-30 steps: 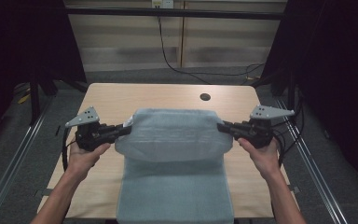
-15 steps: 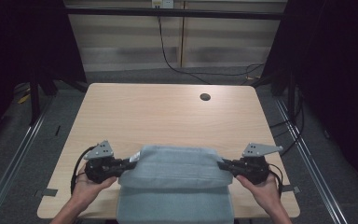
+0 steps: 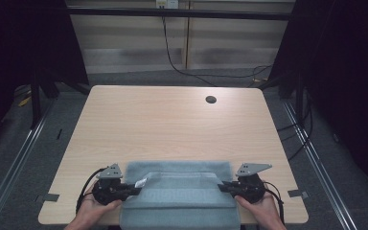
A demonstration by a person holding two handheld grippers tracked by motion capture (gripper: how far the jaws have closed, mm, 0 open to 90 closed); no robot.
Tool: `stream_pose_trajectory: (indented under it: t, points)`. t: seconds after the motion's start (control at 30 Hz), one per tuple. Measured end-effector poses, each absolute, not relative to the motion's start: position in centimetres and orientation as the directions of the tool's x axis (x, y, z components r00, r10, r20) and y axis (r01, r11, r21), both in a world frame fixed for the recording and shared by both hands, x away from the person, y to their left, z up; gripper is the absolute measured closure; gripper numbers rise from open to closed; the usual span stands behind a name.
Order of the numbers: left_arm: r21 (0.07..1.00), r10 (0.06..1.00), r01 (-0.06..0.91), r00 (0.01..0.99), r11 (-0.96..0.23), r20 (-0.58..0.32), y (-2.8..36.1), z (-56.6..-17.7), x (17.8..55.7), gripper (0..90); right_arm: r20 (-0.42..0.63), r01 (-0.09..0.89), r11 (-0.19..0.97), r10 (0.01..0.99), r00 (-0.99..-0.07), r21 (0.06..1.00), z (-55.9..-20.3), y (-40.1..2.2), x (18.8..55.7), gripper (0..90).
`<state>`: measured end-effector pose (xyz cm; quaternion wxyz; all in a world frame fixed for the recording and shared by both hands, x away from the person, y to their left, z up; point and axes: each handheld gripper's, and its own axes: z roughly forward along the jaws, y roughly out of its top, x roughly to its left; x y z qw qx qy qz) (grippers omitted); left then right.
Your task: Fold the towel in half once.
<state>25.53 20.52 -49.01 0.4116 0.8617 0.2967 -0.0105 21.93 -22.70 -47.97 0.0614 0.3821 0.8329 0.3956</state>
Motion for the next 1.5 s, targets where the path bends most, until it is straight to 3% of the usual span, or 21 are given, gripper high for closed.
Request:
stream_pose_trajectory:
  t: [0.4,0.5,0.7,0.83,1.5]
  points:
    - [0.722,0.556,0.51,0.805,-0.468,-0.208,20.5,-49.8,28.6,83.2,0.197,0.616,0.36,0.732,-0.652,0.701,-49.7,-22.1,24.4,85.3]
    - [0.729,0.572,0.539,0.782,-0.422,-0.247,20.9,-50.2,30.7,83.3,0.18,0.616,0.364,0.744,-0.643,0.699,-49.7,-21.7,26.3,85.4]
    - [0.726,0.611,0.533,0.767,-0.435,-0.197,20.0,-50.0,33.1,83.3,0.155,0.621,0.378,0.758,-0.633,0.686,-49.6,-21.4,29.1,85.4]
    - [0.721,0.621,0.594,0.728,-0.357,-0.292,20.3,-50.5,35.9,83.4,0.18,0.644,0.345,0.774,-0.607,0.683,-49.7,-21.7,31.0,85.4]
    - [0.722,0.718,0.598,0.665,-0.347,-0.205,19.2,-50.3,43.2,83.2,0.191,0.679,0.26,0.837,-0.513,0.687,-50.1,-21.0,39.7,85.7]
